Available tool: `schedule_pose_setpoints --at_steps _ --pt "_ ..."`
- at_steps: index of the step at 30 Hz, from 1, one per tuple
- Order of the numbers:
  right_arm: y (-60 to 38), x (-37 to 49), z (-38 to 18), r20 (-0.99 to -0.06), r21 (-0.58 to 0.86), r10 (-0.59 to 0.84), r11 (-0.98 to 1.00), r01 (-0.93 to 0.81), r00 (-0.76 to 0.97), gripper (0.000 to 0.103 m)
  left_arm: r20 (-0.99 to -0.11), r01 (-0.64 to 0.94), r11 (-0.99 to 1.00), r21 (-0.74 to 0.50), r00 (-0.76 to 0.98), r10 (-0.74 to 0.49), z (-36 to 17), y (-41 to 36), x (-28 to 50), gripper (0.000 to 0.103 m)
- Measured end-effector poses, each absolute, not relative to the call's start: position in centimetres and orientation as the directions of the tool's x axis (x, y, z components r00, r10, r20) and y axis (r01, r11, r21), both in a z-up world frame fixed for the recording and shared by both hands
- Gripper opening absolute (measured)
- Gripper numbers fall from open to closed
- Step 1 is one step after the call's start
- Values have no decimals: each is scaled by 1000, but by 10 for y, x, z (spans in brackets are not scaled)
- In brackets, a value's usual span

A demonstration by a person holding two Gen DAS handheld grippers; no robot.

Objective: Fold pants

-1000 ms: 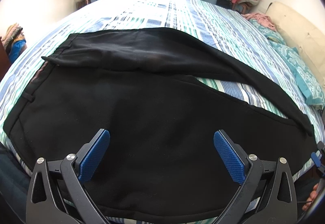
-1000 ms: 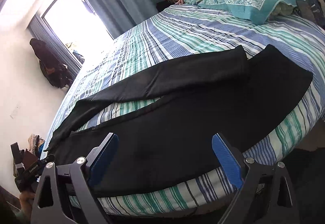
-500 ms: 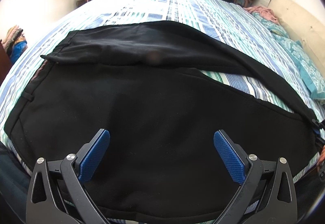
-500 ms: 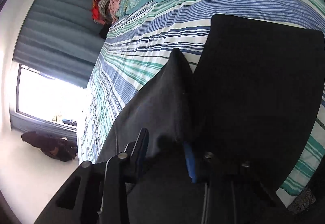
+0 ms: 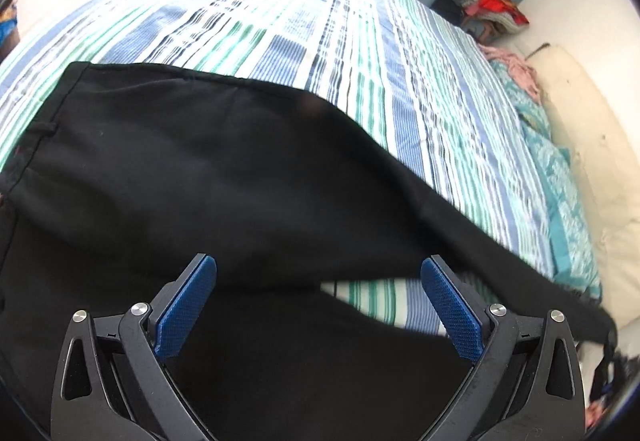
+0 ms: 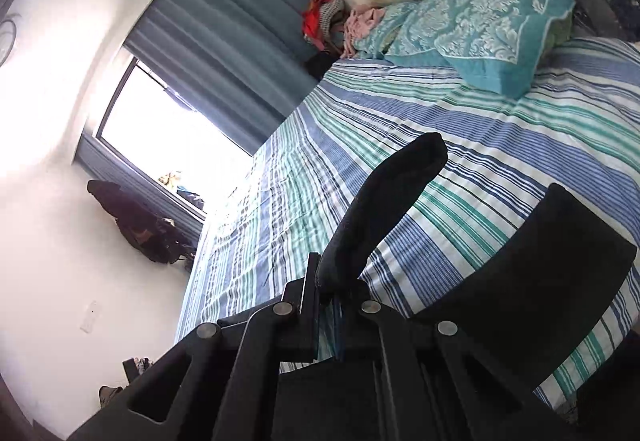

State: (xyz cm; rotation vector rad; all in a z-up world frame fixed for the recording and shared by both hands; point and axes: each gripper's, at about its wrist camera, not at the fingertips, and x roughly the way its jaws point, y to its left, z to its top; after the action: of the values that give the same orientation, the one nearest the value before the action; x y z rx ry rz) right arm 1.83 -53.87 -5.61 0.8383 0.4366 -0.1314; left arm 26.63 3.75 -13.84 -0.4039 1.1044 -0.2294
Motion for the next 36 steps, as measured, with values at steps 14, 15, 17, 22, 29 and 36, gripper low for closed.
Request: schedule_pose_setpoints --at_steps 14,15,17,22,29,36 --pt "-523 -45 4 -222 742 217 671 20 951 5 -835 -272 811 -518 368 -410 -183 50 355 102" --pt "-522 -47 4 -225 738 225 675 15 948 5 -829 -279 802 -529 375 -416 -184 51 356 101" --pt "-521 -51 3 -230 730 243 683 2 942 5 -815 -288 782 -552 386 -433 -182 57 361 83" --pt "-529 -63 -5 -239 728 244 686 7 940 5 -803 -269 771 -578 355 -478 -181 60 356 7" --pt "-581 -21 -59 -407 743 214 643 185 888 5 -742 -61 850 -523 523 -419 -87 76 300 7" --pt "-603 4 -56 -493 621 146 750 229 858 5 -732 -42 888 -458 585 -350 -89 103 151 8"
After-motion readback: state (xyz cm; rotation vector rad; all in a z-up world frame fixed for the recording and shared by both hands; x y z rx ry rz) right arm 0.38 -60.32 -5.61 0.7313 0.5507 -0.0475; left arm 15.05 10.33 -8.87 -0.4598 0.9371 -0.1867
